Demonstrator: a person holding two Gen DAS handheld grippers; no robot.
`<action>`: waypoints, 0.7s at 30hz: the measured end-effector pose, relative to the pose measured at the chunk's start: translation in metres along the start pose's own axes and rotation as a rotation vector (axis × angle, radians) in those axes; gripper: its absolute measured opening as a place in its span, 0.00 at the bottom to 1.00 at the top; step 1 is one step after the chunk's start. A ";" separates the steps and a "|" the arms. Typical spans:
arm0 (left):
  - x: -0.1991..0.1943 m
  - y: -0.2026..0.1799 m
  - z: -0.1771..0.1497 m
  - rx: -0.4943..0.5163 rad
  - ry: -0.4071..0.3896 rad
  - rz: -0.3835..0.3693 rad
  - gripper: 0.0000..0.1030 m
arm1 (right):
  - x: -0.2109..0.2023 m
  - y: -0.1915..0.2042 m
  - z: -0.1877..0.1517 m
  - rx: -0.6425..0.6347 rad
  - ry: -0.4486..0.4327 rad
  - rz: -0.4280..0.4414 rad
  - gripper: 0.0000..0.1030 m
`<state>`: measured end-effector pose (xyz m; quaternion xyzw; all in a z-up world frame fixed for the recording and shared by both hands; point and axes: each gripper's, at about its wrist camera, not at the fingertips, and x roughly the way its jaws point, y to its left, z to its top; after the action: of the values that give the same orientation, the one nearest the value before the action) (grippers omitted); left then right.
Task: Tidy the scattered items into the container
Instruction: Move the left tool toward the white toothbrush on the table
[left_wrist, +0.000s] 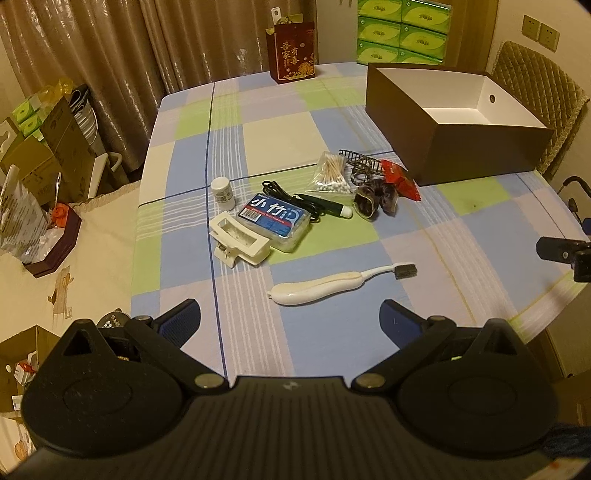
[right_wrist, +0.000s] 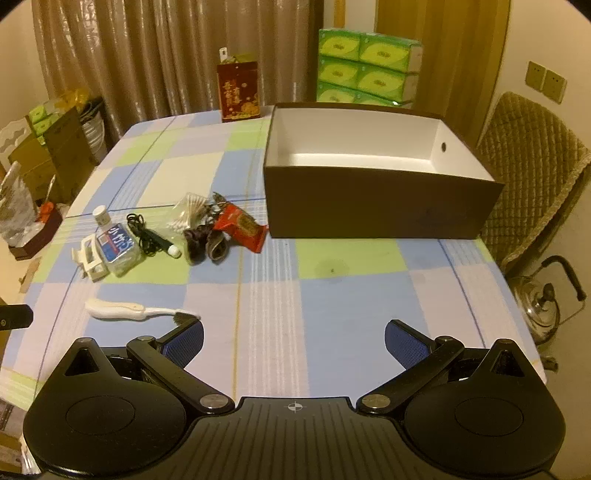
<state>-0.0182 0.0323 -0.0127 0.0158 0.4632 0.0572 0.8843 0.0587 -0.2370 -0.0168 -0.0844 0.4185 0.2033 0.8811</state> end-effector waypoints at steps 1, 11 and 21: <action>0.001 0.001 0.000 -0.003 0.002 0.001 0.99 | 0.001 0.000 0.000 -0.001 0.003 0.004 0.98; 0.011 0.011 -0.002 -0.033 0.036 0.003 0.99 | 0.013 0.002 0.001 0.006 0.009 0.062 0.98; 0.021 0.014 0.000 -0.048 0.048 0.000 0.99 | 0.025 0.005 0.007 -0.023 -0.008 0.093 0.98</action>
<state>-0.0076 0.0489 -0.0283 -0.0067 0.4827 0.0687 0.8730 0.0758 -0.2234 -0.0311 -0.0743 0.4162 0.2493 0.8713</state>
